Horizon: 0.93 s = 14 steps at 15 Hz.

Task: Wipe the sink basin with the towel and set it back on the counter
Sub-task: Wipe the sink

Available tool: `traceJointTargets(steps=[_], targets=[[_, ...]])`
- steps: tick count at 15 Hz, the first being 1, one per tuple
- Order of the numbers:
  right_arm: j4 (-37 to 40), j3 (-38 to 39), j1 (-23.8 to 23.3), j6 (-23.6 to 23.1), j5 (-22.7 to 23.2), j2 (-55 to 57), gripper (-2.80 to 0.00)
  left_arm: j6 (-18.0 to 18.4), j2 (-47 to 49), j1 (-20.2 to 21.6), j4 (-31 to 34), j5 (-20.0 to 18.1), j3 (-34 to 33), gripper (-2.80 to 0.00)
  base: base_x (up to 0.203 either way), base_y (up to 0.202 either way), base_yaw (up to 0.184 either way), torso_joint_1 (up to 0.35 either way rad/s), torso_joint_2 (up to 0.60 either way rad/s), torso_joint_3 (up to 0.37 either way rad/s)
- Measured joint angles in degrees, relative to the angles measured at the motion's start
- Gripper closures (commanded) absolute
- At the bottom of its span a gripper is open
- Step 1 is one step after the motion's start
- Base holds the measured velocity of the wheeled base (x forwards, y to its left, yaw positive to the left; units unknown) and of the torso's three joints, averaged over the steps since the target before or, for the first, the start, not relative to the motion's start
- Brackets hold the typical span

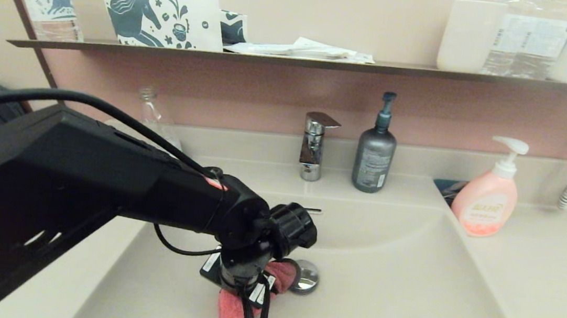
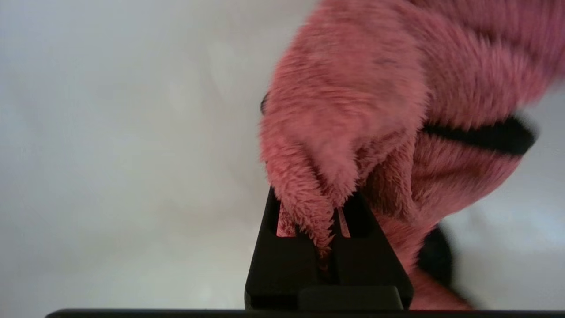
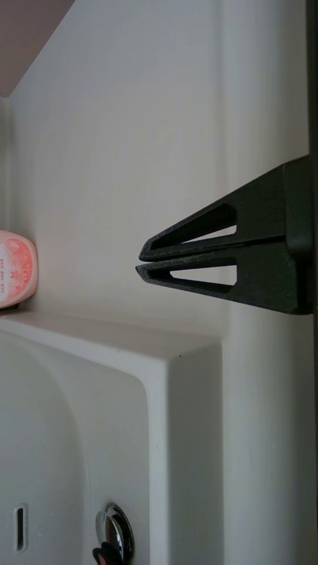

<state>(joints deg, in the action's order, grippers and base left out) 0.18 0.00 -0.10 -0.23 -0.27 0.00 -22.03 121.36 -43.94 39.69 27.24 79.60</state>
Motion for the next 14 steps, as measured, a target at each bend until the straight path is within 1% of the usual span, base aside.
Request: traceJointTargets(steps=[3, 6, 9, 10, 13, 14], targets=[[0.00, 0.00, 0.00, -0.01, 0.00, 0.00, 0.00, 2.41, -0.20, 2.18, -8.83, 0.37, -0.74, 0.00, 0.000, 0.000, 0.000, 0.000, 0.00, 0.000], [0.00, 0.00, 0.00, 0.01, 0.02, 0.00, 0.00, 2.42, 0.39, 2.87, -17.64, 0.24, -2.46, 0.00, 0.000, 0.000, 0.000, 0.000, 0.00, 0.000], [0.00, 0.00, 0.00, -0.01, 0.00, 0.00, 0.00, 2.61, 1.80, 2.72, -28.59, 0.20, -5.16, 0.00, 0.000, 0.000, 0.000, 0.000, 0.00, 0.000], [0.00, 0.00, 0.00, 0.00, 0.00, 0.00, 0.00, 2.66, 2.38, 2.59, -31.03, 0.10, -5.53, 0.00, 0.000, 0.000, 0.000, 0.000, 0.00, 0.000], [0.00, 0.00, 0.00, -0.01, 0.02, 0.00, 0.00, 2.08, 3.91, 1.47, -31.98, -0.43, -4.56, 0.00, 0.000, 0.000, 0.000, 0.000, 0.00, 0.000], [0.00, 0.00, 0.00, -0.01, 0.02, 0.00, 0.00, 1.25, 4.32, 0.61, -31.93, -0.51, -3.84, 0.00, 0.000, 0.000, 0.000, 0.000, 0.00, 0.000]])
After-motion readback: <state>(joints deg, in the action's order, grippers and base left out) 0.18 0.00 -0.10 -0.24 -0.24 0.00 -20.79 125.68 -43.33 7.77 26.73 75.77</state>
